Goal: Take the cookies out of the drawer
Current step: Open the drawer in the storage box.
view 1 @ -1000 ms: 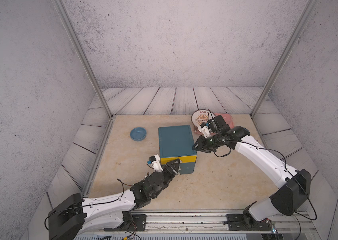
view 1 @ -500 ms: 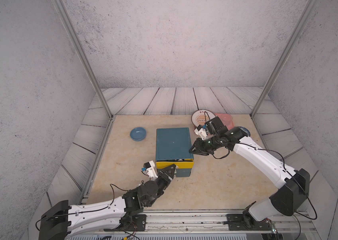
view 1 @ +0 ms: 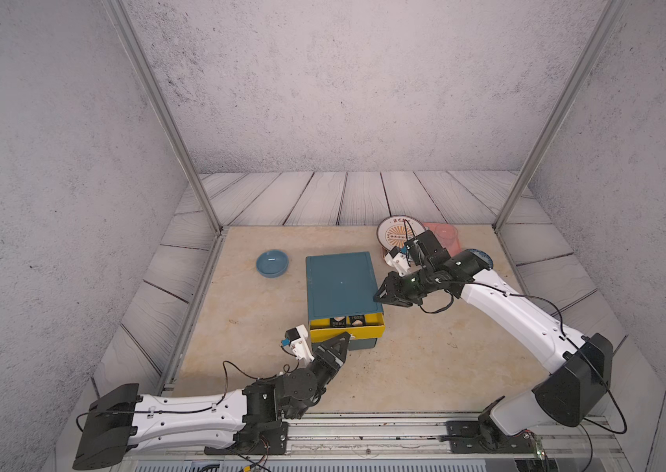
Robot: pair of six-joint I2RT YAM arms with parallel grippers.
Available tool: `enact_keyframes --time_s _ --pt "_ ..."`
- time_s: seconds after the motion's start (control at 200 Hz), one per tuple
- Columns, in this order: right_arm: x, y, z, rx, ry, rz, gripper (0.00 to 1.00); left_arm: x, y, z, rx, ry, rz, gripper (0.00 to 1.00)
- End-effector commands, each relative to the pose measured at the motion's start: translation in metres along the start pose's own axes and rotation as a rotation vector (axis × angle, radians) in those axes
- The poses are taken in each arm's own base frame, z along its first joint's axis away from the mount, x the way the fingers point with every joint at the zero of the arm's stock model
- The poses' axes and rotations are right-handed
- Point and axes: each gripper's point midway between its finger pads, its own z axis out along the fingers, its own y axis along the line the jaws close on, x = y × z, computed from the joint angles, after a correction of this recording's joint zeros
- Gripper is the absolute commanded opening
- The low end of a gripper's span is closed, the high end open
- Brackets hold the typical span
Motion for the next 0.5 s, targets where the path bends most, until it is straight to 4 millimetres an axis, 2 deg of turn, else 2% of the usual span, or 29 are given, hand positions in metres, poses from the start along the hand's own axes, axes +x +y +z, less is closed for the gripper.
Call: enact_keyframes --time_s 0.0,0.205,0.495 --pt "0.004 -0.025 -0.003 0.108 -0.021 0.053 0.27 -0.006 0.016 -0.004 -0.060 -0.072 0.066 0.38" --pt "0.006 -0.024 -0.008 0.105 -0.039 0.066 0.27 0.000 0.025 -0.013 -0.087 -0.098 0.032 0.38" --pt "0.008 -0.024 -0.013 0.114 -0.047 0.056 0.27 0.022 0.018 -0.029 -0.089 -0.107 0.030 0.38"
